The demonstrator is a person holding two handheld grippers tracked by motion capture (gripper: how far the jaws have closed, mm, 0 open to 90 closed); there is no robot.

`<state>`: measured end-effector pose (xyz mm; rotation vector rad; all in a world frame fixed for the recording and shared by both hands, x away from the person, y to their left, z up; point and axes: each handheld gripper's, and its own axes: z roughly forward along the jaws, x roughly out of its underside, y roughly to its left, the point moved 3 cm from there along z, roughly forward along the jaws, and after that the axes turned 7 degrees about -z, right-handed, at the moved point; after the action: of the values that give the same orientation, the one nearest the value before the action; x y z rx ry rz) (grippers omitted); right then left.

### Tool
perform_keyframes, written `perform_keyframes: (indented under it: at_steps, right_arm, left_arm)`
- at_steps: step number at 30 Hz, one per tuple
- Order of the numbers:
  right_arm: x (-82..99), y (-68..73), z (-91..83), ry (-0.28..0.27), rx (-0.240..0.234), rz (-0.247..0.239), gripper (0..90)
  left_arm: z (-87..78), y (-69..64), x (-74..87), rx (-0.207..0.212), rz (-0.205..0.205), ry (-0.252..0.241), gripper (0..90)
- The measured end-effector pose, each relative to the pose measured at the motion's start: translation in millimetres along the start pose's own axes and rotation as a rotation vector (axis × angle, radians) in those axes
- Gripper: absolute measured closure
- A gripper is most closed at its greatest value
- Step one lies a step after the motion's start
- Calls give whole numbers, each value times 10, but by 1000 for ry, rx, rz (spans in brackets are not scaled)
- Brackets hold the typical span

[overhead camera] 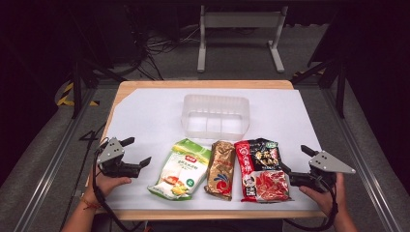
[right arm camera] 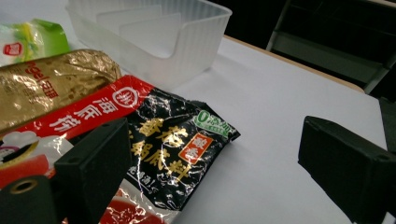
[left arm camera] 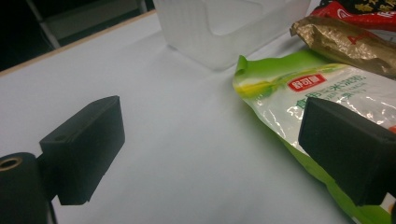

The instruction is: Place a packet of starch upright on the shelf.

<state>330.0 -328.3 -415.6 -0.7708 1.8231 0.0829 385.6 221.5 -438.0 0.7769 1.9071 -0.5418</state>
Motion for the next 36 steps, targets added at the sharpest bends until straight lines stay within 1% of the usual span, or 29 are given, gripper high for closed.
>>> perform_keyframes:
  at_steps: [1,3,4,6,7,8,9,10,11,12,13,14,15,16,17,18,20,21,22,23,24,25,26,28,29,30,32,33,36]
  right_arm:
    - [13,4,4,4,-5,0,103]
    - [46,13,14,33,5,-14,106]
    - [46,13,14,33,5,-14,106]
    - [64,21,18,60,17,-42,112]
    - [58,25,22,63,16,-47,113]
    - [52,28,25,61,12,-44,113]
    - [43,30,30,61,11,-45,113]
    - [35,35,38,64,14,-50,113]
    - [28,41,44,68,15,-56,112]
    - [26,49,50,71,17,-59,113]
    - [27,58,54,78,20,-61,113]
    - [30,67,57,83,19,-62,113]
    - [30,67,57,83,19,-62,113]
    - [37,82,59,90,18,-68,113]
    - [38,84,59,93,19,-71,113]
    - [38,84,59,93,19,-71,113]
    - [39,94,64,95,13,-69,114]
    - [41,99,69,100,14,-68,113]
    - [41,99,69,100,14,-68,113]
    - [42,116,80,106,8,-75,114]
    - [41,122,82,109,8,-80,114]
    - [41,122,82,109,8,-80,114]
    - [41,127,83,113,8,-88,113]
    - [42,137,81,116,6,-93,116]
    - [42,140,79,117,4,-93,116]
    - [44,142,77,117,2,-95,116]
    - [48,145,78,119,-1,-96,117]
    - [50,147,79,120,-4,-96,117]
    - [58,153,83,127,-12,-99,117]
  left_arm:
    - [35,-8,1,18,-8,17,84]
    - [66,-20,8,42,-13,37,95]
    - [66,-20,8,42,-13,37,109]
    - [85,-31,32,73,-28,50,111]
    - [97,-33,45,83,-42,59,106]
    - [117,-31,63,105,-57,71,106]
    - [117,-31,63,105,-57,71,105]
    - [142,-25,70,137,-89,78,105]
    - [168,-19,70,148,-117,80,106]
    - [200,-21,72,171,-145,88,108]
    - [239,-28,73,207,-167,92,108]
    - [239,-28,73,207,-167,92,108]
    - [283,-47,70,234,-187,109,108]
    - [362,-80,50,265,-194,124,108]
    - [402,-100,38,290,-205,139,109]
    - [402,-100,38,290,-205,139,108]
    - [501,-122,13,300,-189,175,107]
    - [577,-126,-8,313,-184,200,106]
    - [577,-126,-8,313,-184,200,106]
    - [657,-130,-30,325,-190,230,104]
    - [657,-130,-30,325,-190,230,103]
    - [696,-130,-40,339,-195,239,103]
    - [759,-134,-51,347,-183,257,103]
    - [838,-157,-58,364,-190,293,98]
    - [881,-178,-67,372,-179,307,98]
    - [905,-190,-74,370,-169,315,98]
    - [959,-223,-101,400,-181,321,98]
    - [994,-237,-113,406,-176,332,98]
    - [1068,-233,-132,406,-178,341,94]
